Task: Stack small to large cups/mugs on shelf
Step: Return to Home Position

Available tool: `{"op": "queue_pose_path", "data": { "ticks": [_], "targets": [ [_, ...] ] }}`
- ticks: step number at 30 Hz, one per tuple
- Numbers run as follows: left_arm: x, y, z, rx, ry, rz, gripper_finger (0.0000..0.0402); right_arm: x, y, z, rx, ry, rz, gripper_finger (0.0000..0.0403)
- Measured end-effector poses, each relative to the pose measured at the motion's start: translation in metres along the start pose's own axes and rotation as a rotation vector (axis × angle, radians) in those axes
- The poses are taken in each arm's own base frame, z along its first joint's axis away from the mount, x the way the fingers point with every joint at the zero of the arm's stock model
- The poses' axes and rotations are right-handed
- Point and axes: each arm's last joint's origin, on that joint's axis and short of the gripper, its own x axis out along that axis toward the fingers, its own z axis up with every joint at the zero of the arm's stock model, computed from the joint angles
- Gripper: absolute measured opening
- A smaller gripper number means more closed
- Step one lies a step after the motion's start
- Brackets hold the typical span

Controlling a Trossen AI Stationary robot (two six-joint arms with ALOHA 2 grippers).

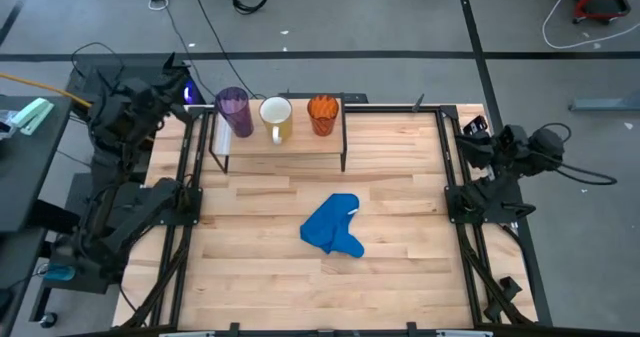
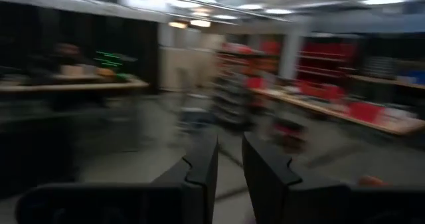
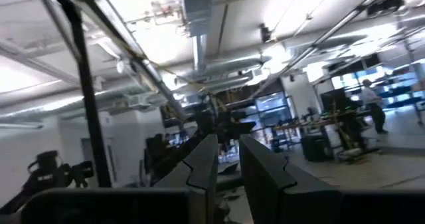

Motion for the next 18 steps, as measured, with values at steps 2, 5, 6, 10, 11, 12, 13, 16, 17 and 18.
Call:
{"op": "queue_pose_path", "data": {
  "ticks": [2,5,6,10,11,12,13,16,17,18],
  "targets": [
    [-0.001,0.005,0.002,0.022,-0.022,0.118,0.0076,0.0,-0.001,0.002,-0.019,-0.017,-0.016,0.0071],
    [-0.004,0.011,0.005,0.075,-0.056,0.286,0.0081,0.0,-0.001,0.003,-0.084,-0.028,-0.039,0.0071],
    [-0.005,0.012,0.006,0.095,-0.071,0.325,0.0082,0.0,-0.002,0.005,-0.11,-0.029,-0.048,0.0071],
    [-0.011,0.014,0.013,0.145,-0.138,0.459,0.0087,-0.002,-0.003,0.02,-0.177,-0.066,-0.065,0.0071],
    [-0.013,0.015,0.016,0.155,-0.16,0.492,0.0087,-0.002,-0.004,0.023,-0.198,-0.071,-0.066,0.0071],
    [-0.015,0.014,0.018,0.17,-0.182,0.52,0.0087,-0.002,-0.004,0.028,-0.216,-0.078,-0.067,0.0071],
    [-0.018,0.014,0.02,0.183,-0.206,0.54,0.0086,-0.003,-0.004,0.032,-0.221,-0.088,-0.07,0.0071],
    [-0.028,0.01,0.03,0.224,-0.31,0.574,0.0082,-0.005,-0.006,0.05,-0.197,-0.128,-0.077,0.0071],
    [-0.032,0.009,0.033,0.227,-0.343,0.575,0.0081,-0.005,-0.006,0.056,-0.184,-0.141,-0.077,0.0071],
    [-0.035,0.008,0.036,0.227,-0.372,0.576,0.0079,-0.005,-0.006,0.063,-0.169,-0.154,-0.077,0.0071]
  ]
}}
